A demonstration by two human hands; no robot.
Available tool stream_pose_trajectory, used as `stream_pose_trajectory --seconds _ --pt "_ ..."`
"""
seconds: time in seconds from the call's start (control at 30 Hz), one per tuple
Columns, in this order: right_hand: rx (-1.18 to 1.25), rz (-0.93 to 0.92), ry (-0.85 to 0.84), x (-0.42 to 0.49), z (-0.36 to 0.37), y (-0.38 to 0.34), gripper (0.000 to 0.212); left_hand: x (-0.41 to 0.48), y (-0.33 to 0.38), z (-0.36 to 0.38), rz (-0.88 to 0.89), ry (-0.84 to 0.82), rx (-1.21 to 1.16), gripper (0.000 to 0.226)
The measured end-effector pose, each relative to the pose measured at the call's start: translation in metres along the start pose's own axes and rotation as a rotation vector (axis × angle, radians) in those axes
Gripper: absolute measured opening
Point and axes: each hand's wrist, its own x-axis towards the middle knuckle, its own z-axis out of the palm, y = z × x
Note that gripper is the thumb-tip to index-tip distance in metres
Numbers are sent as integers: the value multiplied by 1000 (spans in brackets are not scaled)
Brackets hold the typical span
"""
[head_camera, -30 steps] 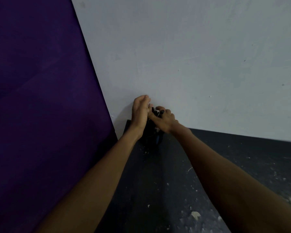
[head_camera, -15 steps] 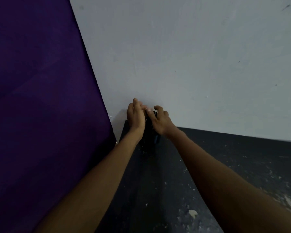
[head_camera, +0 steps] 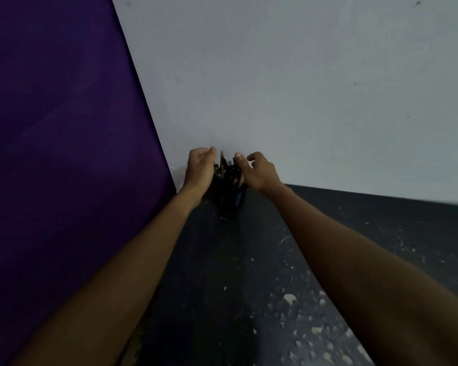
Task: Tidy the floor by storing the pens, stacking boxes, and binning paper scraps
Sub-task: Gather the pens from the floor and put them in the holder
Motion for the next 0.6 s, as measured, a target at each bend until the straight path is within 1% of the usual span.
stream_pose_trajectory --seconds 0.2,0.33,0.47,0.6 --pt "-119 -76 22 -33 -22 4 70 -40 3 -8 -29 0 52 43" --pt "-141 -129 43 -64 -31 13 68 -77 -1 -16 -38 1 80 46" --pt "-150 -147 48 -96 -34 20 67 -113 -10 -24 -29 29 103 43" --pt "-171 -153 34 -138 -35 25 66 -152 -16 -28 -25 12 157 46"
